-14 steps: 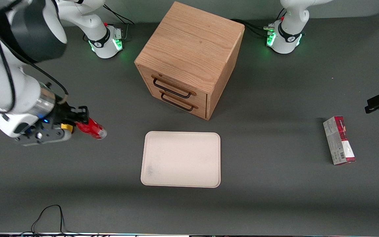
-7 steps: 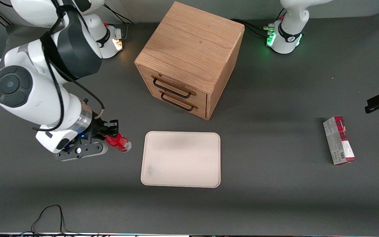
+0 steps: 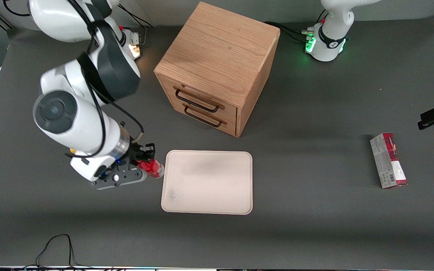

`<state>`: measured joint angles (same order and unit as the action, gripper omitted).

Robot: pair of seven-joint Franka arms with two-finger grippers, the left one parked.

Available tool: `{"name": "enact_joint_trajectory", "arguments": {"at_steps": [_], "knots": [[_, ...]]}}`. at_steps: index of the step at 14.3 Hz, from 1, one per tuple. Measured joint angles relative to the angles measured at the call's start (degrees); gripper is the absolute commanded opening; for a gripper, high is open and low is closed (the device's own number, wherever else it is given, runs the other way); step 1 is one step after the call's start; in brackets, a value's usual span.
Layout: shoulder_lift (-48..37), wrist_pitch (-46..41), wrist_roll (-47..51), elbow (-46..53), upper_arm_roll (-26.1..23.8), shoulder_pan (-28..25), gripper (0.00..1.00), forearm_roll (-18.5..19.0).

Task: Place coke bottle on tray
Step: 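Lower the upright bottle onto the tray corner and open the gripper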

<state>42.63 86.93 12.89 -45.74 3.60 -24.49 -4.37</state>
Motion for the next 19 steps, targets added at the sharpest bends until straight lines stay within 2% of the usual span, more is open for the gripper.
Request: {"name": "enact_joint_trajectory", "arguments": {"at_steps": [7, 14, 16, 17, 18, 19], "knots": [[11.42, 8.75, 0.00, 0.04, 0.09, 0.10, 0.00, 0.00], [14.77, 12.72, 0.01, 0.03, 0.14, 0.18, 0.00, 0.00], [14.94, 13.08, 0.02, 0.03, 0.15, 0.19, 0.80, 0.00], [14.94, 13.09, 0.02, 0.03, 0.15, 0.19, 0.93, 0.00], [14.94, 13.12, 0.03, 0.03, 0.15, 0.19, 1.00, 0.00], [14.92, 13.20, 0.05, 0.08, 0.15, 0.19, 1.00, 0.00]]}}
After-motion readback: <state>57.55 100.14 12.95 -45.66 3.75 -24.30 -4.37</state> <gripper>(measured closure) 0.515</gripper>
